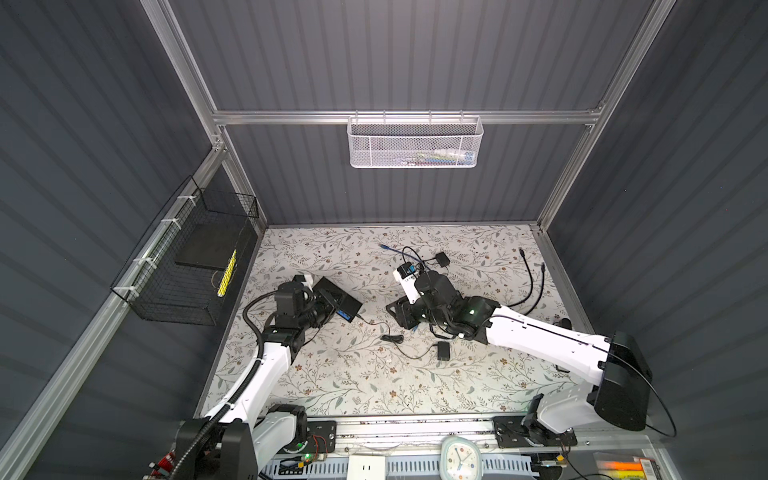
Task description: Insert the plug into the switch port
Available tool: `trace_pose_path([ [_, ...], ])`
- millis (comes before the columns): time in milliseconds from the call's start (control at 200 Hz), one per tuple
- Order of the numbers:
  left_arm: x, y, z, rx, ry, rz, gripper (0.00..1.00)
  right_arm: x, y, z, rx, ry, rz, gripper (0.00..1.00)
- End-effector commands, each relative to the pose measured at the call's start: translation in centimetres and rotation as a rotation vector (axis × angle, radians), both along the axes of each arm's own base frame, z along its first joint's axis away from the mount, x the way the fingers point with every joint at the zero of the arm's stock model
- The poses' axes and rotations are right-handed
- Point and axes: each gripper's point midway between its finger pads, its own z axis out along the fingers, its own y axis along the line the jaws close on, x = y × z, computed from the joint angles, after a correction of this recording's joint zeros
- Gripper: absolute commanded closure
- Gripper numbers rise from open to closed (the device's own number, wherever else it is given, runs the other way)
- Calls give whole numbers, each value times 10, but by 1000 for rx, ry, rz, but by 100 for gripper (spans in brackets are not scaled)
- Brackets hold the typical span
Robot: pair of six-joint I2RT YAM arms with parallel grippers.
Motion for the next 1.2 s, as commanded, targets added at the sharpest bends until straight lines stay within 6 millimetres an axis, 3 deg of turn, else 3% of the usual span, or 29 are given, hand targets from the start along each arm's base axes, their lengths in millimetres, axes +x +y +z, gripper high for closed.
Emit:
trace_pose_path([
  [0,6,3,-9,-14,-33,44,100,-5,-12,-23,-43,120,-34,49],
  [100,5,7,-22,2,-28,61,99,-4,-12,-37,-83,170,-37,49],
  [265,-1,12,-44,29,3,79,88,-11,8,-61,-112,214,78,48],
  [450,-13,23,-80,44,50,136,82,-5,21,-96,-198,221,152,47],
  [680,-18,22,-103,25,77,148,75,3,33,-102,-194,211,165,46],
  [780,-18,23,-107,29,84,149,60,5,35,-103,-182,222,141,45],
  [930,-17,24,-109,39,97,156,46,4,35,-101,-134,270,85,44],
  [955,-17,25,-108,43,98,155,39,4,35,-101,-126,277,75,44],
  [1055,-17,27,-106,54,105,163,36,2,35,-99,-94,298,55,42],
  [1105,-18,28,-105,58,108,165,17,1,35,-99,-92,307,49,42],
  [1195,-20,29,-100,71,114,166,12,-2,35,-97,-91,309,51,42],
])
